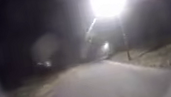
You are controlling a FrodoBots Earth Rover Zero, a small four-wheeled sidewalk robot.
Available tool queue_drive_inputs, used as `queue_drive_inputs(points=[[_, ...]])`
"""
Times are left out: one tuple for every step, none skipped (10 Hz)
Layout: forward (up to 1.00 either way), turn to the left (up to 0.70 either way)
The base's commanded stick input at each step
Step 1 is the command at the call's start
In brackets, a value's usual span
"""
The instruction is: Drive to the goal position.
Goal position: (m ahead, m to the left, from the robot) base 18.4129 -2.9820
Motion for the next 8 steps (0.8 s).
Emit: queue_drive_inputs(points=[[1.00,0.03],[1.00,0.03],[1.00,0.03],[1.00,0.03],[1.00,0.03],[1.00,0.03],[1.00,0.03],[1.00,0.03]])
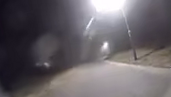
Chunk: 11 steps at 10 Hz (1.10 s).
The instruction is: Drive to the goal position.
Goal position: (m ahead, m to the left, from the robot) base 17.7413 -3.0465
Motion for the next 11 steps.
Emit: queue_drive_inputs(points=[[1.00,0.03],[1.00,0.02],[1.00,0.01],[1.00,0.00],[1.00,0.00],[1.00,0.00],[1.00,0.00],[1.00,0.00],[1.00,0.00],[1.00,0.00],[1.00,0.00]])
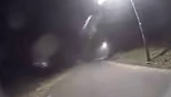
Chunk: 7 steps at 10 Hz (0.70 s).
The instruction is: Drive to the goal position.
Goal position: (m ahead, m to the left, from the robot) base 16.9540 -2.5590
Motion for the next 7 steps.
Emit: queue_drive_inputs(points=[[1.00,0.00],[1.00,0.00],[1.00,0.00],[1.00,0.00],[1.00,0.00],[1.00,0.00],[1.00,0.00]])
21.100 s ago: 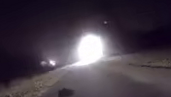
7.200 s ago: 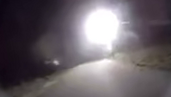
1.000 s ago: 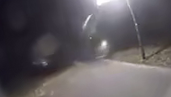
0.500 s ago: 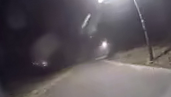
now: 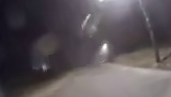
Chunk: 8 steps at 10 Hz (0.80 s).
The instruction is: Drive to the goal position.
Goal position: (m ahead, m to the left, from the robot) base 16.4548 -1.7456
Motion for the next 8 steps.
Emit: queue_drive_inputs(points=[[1.00,0.00],[1.00,0.00],[1.00,0.00],[1.00,0.00],[1.00,0.00],[1.00,0.00],[1.00,0.00],[1.00,0.00]])
